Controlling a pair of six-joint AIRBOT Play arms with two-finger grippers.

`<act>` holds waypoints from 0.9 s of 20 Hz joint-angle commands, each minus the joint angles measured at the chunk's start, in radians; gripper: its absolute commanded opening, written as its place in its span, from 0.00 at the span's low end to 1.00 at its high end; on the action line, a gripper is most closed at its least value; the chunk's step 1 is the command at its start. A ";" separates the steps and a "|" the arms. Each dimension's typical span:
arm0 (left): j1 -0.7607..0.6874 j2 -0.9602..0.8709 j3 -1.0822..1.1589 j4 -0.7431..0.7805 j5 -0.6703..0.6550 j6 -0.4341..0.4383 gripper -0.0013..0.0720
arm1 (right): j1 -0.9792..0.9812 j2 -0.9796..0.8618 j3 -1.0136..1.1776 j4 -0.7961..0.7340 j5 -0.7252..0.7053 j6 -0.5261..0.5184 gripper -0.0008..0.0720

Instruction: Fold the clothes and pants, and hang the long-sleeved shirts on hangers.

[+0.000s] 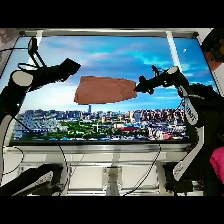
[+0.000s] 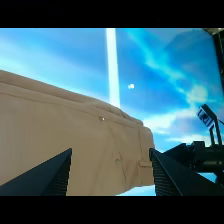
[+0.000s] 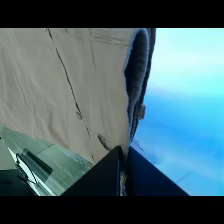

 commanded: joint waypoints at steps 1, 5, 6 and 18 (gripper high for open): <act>0.001 0.000 0.001 -0.007 0.000 0.000 0.80 | -0.002 0.000 0.000 -0.009 -0.004 0.001 0.04; 0.001 0.000 0.001 -0.007 0.000 0.000 0.80 | -0.058 0.026 0.001 -0.020 0.017 0.049 0.04; 0.001 0.000 0.001 -0.007 0.000 0.000 0.80 | -0.085 0.048 0.001 -0.030 0.031 0.058 0.04; 0.002 0.000 0.001 -0.007 0.081 0.003 0.75 | -0.415 0.252 0.390 -0.217 0.361 0.275 0.03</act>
